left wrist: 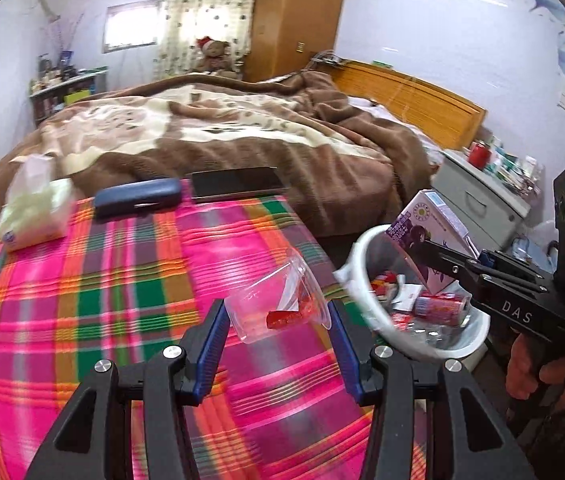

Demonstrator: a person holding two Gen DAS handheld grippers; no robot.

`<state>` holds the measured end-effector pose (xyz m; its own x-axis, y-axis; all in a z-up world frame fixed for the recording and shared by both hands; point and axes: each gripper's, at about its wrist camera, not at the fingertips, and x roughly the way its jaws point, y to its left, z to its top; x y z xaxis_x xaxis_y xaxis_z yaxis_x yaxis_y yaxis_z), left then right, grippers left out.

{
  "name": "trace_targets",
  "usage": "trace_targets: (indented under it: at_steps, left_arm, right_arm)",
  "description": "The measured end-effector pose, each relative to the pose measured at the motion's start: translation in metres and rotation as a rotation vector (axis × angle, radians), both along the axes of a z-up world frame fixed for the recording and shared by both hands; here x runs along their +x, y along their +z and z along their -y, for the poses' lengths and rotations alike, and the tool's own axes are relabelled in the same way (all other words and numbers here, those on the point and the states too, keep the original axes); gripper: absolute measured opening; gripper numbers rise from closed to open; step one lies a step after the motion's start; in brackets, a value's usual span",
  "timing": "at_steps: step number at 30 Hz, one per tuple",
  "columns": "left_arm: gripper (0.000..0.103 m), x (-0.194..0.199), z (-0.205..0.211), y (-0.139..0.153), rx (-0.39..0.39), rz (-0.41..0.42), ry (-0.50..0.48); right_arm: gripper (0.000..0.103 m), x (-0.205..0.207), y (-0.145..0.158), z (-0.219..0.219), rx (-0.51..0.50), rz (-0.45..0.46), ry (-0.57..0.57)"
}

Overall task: Collect trash
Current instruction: 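Carry the juice box and plastic cup over the white bin and release both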

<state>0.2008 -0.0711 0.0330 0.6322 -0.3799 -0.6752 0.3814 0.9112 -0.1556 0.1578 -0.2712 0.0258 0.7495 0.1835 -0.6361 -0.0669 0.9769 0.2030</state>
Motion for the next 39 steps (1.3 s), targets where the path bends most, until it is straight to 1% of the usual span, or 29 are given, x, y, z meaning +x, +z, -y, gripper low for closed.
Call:
trace_targets:
  at_steps: [2, 4, 10, 13, 18, 21, 24, 26, 28, 30, 32, 34, 36, 39]
  left_arm:
    - [0.05, 0.004, 0.015, -0.001, -0.007, -0.007, -0.022]
    - [0.05, 0.009, 0.03, -0.003, -0.011, -0.02, -0.042]
    - [0.05, 0.019, 0.075, -0.011, 0.003, -0.041, -0.101]
    - [0.05, 0.023, 0.089, -0.014, -0.002, -0.052, -0.119]
    - [0.05, 0.028, 0.115, -0.021, 0.012, -0.066, -0.146]
    - [0.05, 0.031, 0.126, -0.025, 0.026, -0.062, -0.141]
    - [0.05, 0.033, 0.137, -0.028, 0.021, -0.073, -0.155]
    - [0.051, 0.035, 0.144, -0.029, 0.033, -0.076, -0.159]
    - [0.053, 0.036, 0.148, -0.031, 0.037, -0.079, -0.156]
    - [0.062, 0.037, 0.15, -0.032, 0.035, -0.081, -0.154]
    - [0.064, 0.037, 0.151, -0.033, 0.031, -0.083, -0.153]
    - [0.065, 0.036, 0.151, -0.033, 0.027, -0.088, -0.154]
    - [0.069, 0.035, 0.151, -0.033, 0.036, -0.084, -0.151]
    - [0.069, 0.032, 0.149, -0.032, 0.025, -0.089, -0.154]
  right_arm:
    - [0.039, -0.002, -0.002, 0.014, 0.012, -0.008, -0.027]
    - [0.039, -0.002, -0.004, 0.024, 0.004, -0.014, -0.065]
    - [0.039, -0.003, -0.014, 0.048, -0.014, -0.057, -0.132]
    - [0.039, -0.002, -0.019, 0.056, -0.027, -0.082, -0.151]
    - [0.039, -0.004, -0.025, 0.071, -0.043, -0.108, -0.18]
    - [0.039, -0.005, -0.028, 0.079, -0.063, -0.116, -0.197]
    - [0.039, -0.004, -0.032, 0.084, -0.072, -0.135, -0.207]
    - [0.039, -0.002, -0.034, 0.089, -0.078, -0.146, -0.217]
    - [0.039, 0.0, -0.036, 0.092, -0.077, -0.157, -0.219]
    - [0.043, 0.0, -0.037, 0.095, -0.069, -0.159, -0.231]
    - [0.062, -0.002, -0.036, 0.096, -0.049, -0.151, -0.231]
    - [0.064, -0.005, -0.036, 0.096, -0.032, -0.143, -0.219]
    - [0.064, -0.008, -0.036, 0.096, -0.039, -0.137, -0.228]
    - [0.064, -0.01, -0.036, 0.094, -0.031, -0.137, -0.23]
